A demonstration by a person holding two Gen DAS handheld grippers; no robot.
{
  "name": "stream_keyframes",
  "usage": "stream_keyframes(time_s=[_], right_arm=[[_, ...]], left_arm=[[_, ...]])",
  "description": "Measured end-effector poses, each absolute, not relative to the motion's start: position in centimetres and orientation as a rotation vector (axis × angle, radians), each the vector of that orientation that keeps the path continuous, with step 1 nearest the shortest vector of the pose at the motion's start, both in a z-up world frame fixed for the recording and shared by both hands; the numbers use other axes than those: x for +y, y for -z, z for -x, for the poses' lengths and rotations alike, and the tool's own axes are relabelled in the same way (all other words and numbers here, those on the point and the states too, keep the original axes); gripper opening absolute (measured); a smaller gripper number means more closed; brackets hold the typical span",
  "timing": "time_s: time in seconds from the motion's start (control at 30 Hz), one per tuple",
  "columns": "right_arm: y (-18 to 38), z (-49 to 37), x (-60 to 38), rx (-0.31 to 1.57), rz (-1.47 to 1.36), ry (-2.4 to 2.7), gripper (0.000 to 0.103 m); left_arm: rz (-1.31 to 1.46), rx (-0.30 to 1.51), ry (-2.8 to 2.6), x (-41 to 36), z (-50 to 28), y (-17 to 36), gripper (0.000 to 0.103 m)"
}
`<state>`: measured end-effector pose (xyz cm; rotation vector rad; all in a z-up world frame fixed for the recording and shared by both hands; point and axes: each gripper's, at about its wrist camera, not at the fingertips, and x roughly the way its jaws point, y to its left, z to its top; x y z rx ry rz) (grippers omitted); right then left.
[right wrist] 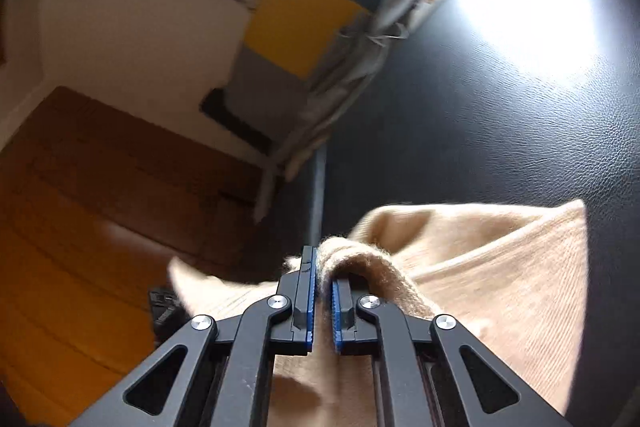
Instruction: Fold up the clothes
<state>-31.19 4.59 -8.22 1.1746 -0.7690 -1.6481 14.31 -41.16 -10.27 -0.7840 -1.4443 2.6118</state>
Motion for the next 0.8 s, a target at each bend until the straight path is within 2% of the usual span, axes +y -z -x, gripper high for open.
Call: stream_keyframes(time_s=[0.03,0.1,0.17,0.23,0.27,0.47,0.63,0.7,0.73,0.77,0.8], right_arm=[[8.7,31.5,4.7,-0.79,-1.192,1.639,0.011],[9.5,31.9,5.2,-0.823,-1.213,1.624,0.022],[8.7,31.2,6.5,-0.818,-1.17,1.622,0.044],[7.9,30.6,7.9,-0.812,-1.127,1.619,0.056],[7.4,30.2,8.6,-0.798,-1.109,1.626,0.057],[6.8,28.8,10.2,-0.564,-1.17,1.749,0.057],[7.6,28.8,8.5,-0.373,-1.224,1.818,0.057],[7.7,28.6,7.4,-0.263,-1.238,1.864,0.049],[7.7,28.4,6.9,-0.2,-1.243,1.892,0.034],[7.7,28.2,6.4,-0.135,-1.247,1.919,0.026],[7.7,28.0,5.9,-0.071,-1.25,1.945,0.026]], left_arm=[[0.795,-1.466,-2.619,-41.5,-14.4,10.6,0.003],[0.806,-1.499,-2.631,-41.8,-15.4,11.3,0.013],[0.817,-1.532,-2.642,-42.2,-16.4,12.0,0.016],[0.842,-1.523,-2.672,-42.1,-18.0,12.5,0.017],[0.859,-1.506,-2.688,-42.0,-18.8,12.7,0.019],[1.088,-1.379,-2.738,-40.1,-22.3,14.8,0.022],[1.113,-1.248,-2.765,-38.1,-22.7,14.6,0.03],[1.12,-1.167,-2.786,-37.2,-22.1,14.1,0.037],[1.147,-1.111,-2.795,-36.6,-21.8,13.9,0.038],[1.192,-1.043,-2.803,-36.0,-21.4,13.8,0.038],[1.236,-0.976,-2.808,-35.4,-21.1,13.7,0.038]])
